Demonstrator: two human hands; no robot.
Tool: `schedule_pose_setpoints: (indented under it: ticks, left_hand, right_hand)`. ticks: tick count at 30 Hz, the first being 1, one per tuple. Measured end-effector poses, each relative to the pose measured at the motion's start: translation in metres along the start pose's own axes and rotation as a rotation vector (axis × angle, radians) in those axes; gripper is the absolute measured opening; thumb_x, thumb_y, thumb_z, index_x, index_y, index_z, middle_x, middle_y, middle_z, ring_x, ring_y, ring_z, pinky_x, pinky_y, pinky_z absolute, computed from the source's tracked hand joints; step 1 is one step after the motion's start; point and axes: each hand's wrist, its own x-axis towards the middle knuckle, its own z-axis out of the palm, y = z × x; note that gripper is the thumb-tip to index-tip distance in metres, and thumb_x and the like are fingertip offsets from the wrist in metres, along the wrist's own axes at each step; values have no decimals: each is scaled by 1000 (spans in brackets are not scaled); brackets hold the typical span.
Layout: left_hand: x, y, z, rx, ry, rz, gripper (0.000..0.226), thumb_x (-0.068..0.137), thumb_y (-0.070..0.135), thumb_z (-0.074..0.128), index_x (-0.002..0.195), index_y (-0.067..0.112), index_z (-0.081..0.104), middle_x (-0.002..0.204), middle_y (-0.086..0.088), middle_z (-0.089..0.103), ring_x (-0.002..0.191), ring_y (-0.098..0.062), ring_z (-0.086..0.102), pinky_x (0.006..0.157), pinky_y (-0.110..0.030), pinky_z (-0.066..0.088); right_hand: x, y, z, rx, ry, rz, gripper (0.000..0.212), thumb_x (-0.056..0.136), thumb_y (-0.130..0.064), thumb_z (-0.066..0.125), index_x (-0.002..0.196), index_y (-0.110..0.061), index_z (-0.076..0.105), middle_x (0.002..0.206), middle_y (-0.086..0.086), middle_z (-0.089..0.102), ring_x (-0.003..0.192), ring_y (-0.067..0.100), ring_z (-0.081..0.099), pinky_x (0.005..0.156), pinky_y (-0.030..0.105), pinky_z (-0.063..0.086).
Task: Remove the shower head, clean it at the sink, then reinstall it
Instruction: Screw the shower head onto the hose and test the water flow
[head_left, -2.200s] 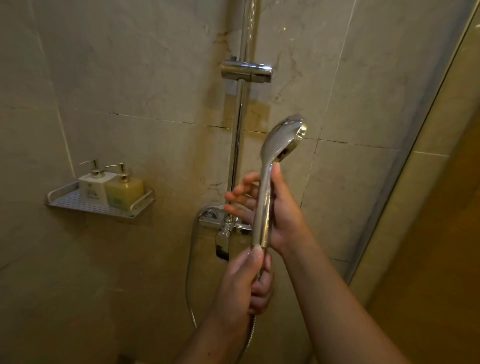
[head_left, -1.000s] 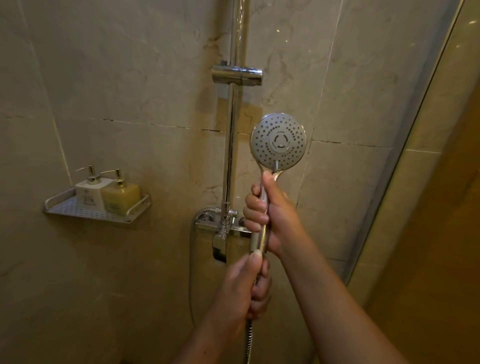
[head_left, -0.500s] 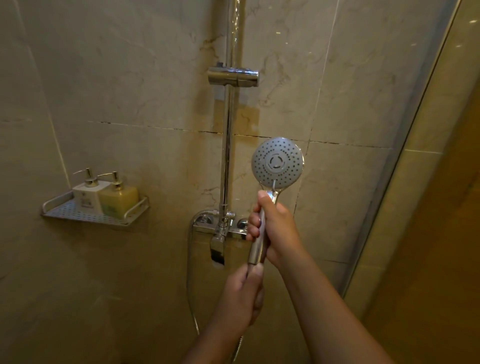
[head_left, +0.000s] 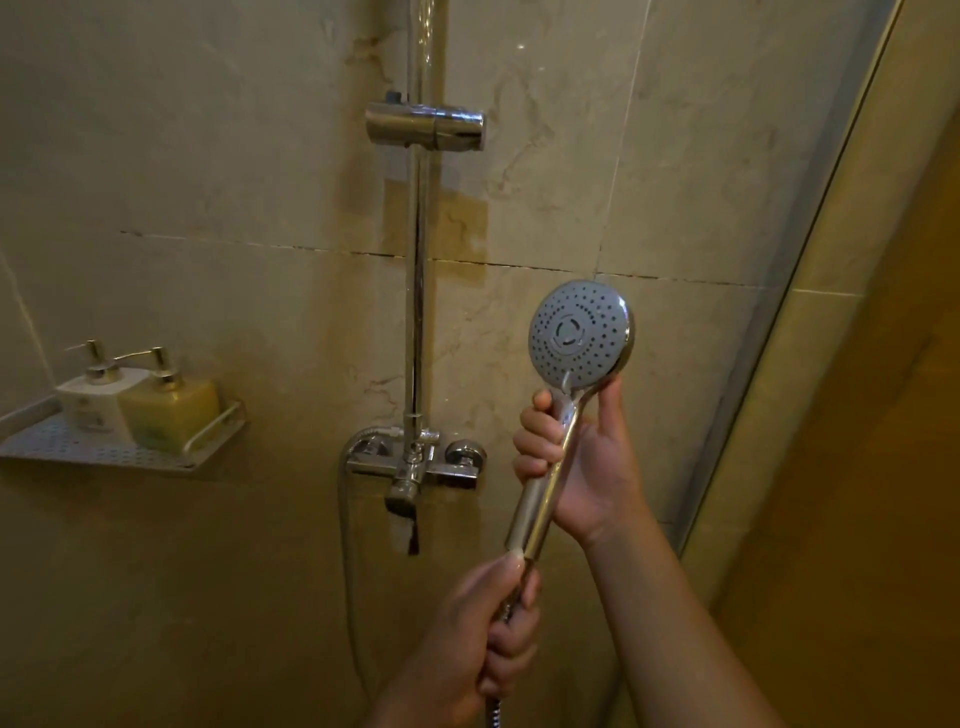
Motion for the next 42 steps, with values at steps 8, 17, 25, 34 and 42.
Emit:
schedule_pose_setpoints:
  ticks: [8,17,25,34,42]
  left_hand:
    - [29,2,-77,301,31,-145,39,79,54,65,83,15,63,54,-1,57,44,-15,54,46,-26,47]
    - [41,54,-181,719,376,98,17,98,21,56,84,20,65,80,-8,69,71,-21,64,65,-36,51]
    - [70,56,-206,619,712,129,30,88,40,68,99,18,51,86,5,58,72,-7,56,57,-23,39]
    - [82,40,-207,664,511,56,58,81,72,53,107,20,52,89,-14,73,70,-22,71,66,-35,55]
    - [81,43,-213,731,512,-3,92,64,88,50,118,14,47,81,-9,73,66,-17,73,71,-38,59]
  right_hand:
    - [29,33,-20,-244,443,-140,62,81,-77,42,74,-16,53,51,-4,41,39,8,39,39,22,36]
    - [2,85,-39,-696,955,-215,56,79,-74,56,78,-18,56,60,0,47,47,14,44,47,27,41]
    - [-56,84,-59,-863,1201,-119,59,87,-70,51,83,-12,59,63,4,52,53,18,50,55,33,45]
    - [-127,72,-97,-974,1323,-48,57,79,-71,59,86,-15,64,63,1,60,56,17,57,61,35,51]
    - [-164,46,-120,-1106,1377,50,58,92,-67,51,97,-11,62,76,4,65,68,19,65,73,39,57]
